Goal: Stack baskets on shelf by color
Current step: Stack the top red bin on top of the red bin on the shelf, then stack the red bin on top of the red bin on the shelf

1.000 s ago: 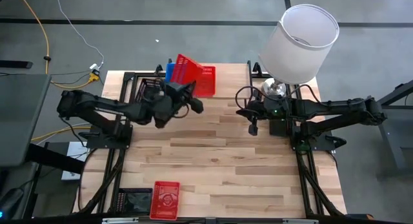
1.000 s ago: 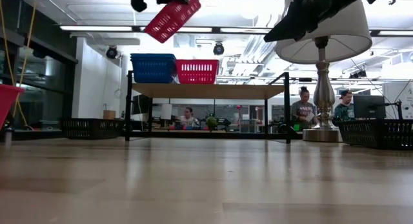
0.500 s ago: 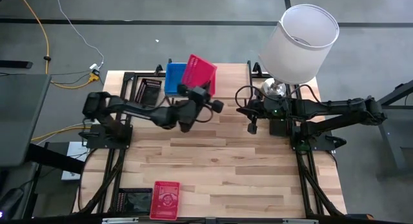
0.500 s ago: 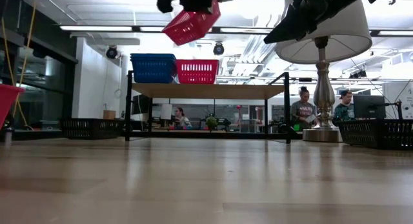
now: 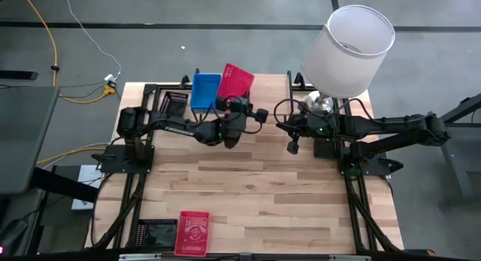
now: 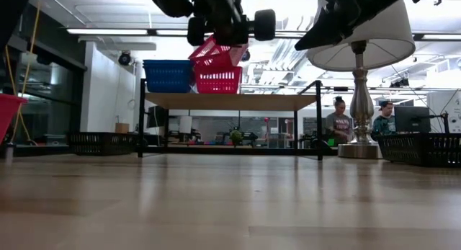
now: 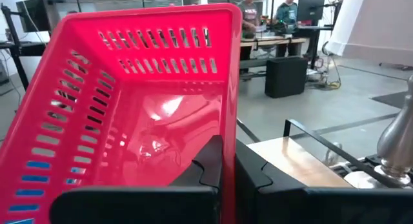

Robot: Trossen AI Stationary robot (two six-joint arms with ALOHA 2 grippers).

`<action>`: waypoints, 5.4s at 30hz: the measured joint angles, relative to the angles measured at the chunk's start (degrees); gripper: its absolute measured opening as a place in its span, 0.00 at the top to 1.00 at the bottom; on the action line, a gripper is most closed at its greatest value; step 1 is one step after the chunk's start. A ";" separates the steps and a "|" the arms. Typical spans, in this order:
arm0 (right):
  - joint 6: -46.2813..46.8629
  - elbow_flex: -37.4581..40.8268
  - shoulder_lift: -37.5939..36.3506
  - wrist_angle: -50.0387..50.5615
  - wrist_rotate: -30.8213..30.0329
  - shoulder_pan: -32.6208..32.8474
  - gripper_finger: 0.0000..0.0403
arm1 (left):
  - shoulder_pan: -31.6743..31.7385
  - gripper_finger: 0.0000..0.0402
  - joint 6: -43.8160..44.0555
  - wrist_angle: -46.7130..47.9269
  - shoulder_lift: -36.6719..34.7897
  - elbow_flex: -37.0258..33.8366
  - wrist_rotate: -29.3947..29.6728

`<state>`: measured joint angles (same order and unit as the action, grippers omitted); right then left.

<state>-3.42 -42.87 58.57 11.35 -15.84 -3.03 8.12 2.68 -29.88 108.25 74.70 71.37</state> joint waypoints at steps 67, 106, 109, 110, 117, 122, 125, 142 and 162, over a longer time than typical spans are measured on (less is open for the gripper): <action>6.19 -0.09 -0.26 1.23 14.78 0.07 1.00 | -38.44 0.60 22.49 62.86 -39.19 -20.92 -51.29; 9.42 -0.15 -0.26 6.11 12.84 0.07 0.54 | -42.53 0.48 27.42 67.88 -10.84 -16.52 -65.40; 9.42 -0.15 -0.26 6.12 12.84 0.07 0.54 | -42.44 0.62 25.83 67.90 -10.84 -16.52 -65.38; 9.42 -0.15 -0.26 6.14 12.82 0.07 0.54 | -42.26 0.69 25.16 67.82 -10.86 -16.52 -65.38; 7.91 -0.15 -0.26 6.16 12.79 0.07 0.54 | -38.51 0.96 18.88 70.55 -13.73 -14.03 -65.17; 7.89 -0.17 -0.24 6.43 12.79 0.07 0.54 | -34.03 0.99 10.60 72.72 -21.17 -9.91 -60.99; 6.88 -0.17 -0.22 6.52 12.79 0.07 0.54 | -30.59 0.99 4.41 73.78 -26.17 -7.26 -56.07; 5.33 -0.20 -0.22 6.40 12.79 0.07 0.54 | 3.86 1.00 -39.75 74.91 -26.49 19.54 -42.70; 6.14 -0.20 -0.22 6.43 12.58 0.06 0.54 | 16.86 1.00 -53.12 88.88 -5.88 43.80 -45.68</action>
<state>2.72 -43.07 58.35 17.78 -3.27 -2.97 24.98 -50.44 58.99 102.37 118.49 25.69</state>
